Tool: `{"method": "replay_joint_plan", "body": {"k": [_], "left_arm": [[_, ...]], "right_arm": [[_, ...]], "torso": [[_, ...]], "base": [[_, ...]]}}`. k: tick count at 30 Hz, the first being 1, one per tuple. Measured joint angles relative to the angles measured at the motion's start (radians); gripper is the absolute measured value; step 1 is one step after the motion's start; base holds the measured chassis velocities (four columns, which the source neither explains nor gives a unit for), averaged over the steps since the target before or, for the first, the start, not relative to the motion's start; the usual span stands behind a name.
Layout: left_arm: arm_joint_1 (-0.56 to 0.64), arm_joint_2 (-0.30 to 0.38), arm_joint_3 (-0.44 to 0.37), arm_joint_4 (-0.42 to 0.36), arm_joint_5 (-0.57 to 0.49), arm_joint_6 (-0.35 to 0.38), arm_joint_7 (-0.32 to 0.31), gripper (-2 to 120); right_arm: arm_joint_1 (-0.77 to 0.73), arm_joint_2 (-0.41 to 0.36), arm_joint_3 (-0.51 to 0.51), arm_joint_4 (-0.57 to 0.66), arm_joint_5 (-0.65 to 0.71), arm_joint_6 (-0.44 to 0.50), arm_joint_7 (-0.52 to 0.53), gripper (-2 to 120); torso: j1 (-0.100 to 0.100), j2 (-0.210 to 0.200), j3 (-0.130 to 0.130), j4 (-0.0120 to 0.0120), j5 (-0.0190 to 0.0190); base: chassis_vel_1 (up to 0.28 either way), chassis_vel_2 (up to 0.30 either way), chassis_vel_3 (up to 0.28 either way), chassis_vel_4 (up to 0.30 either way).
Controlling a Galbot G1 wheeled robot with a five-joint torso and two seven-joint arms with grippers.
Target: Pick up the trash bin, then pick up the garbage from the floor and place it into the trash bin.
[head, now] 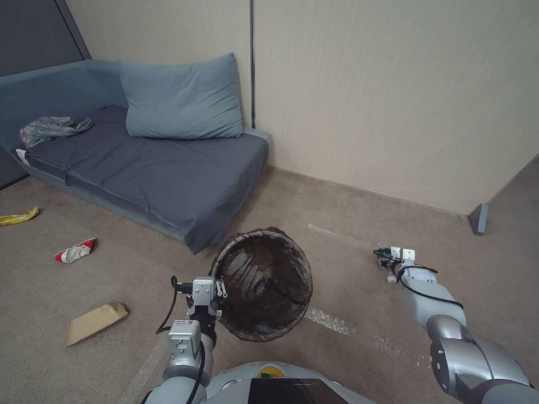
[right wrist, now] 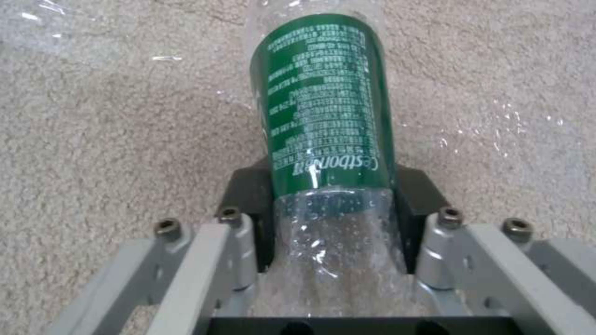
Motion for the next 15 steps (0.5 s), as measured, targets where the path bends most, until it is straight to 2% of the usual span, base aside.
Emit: {"method": "replay_joint_plan", "body": {"k": [3,15], "left_arm": [[-0.001,-0.001,0.001,0.000,0.000,0.000,0.000,0],[-0.009,-0.006,-0.002,0.009,-0.008,0.000,-0.001,0]], "right_arm": [[-0.005,-0.004,0.000,0.005,0.001,0.001,-0.001,28],[-0.024,0.020,-0.001,0.047,0.013,0.018,0.000,28]], "torso": [[0.000,0.000,0.000,0.0001,0.0001],[0.000,0.000,0.000,0.0003,0.0000]], "base": [[0.000,0.000,0.000,0.000],[0.000,0.000,0.000,0.000]]}}
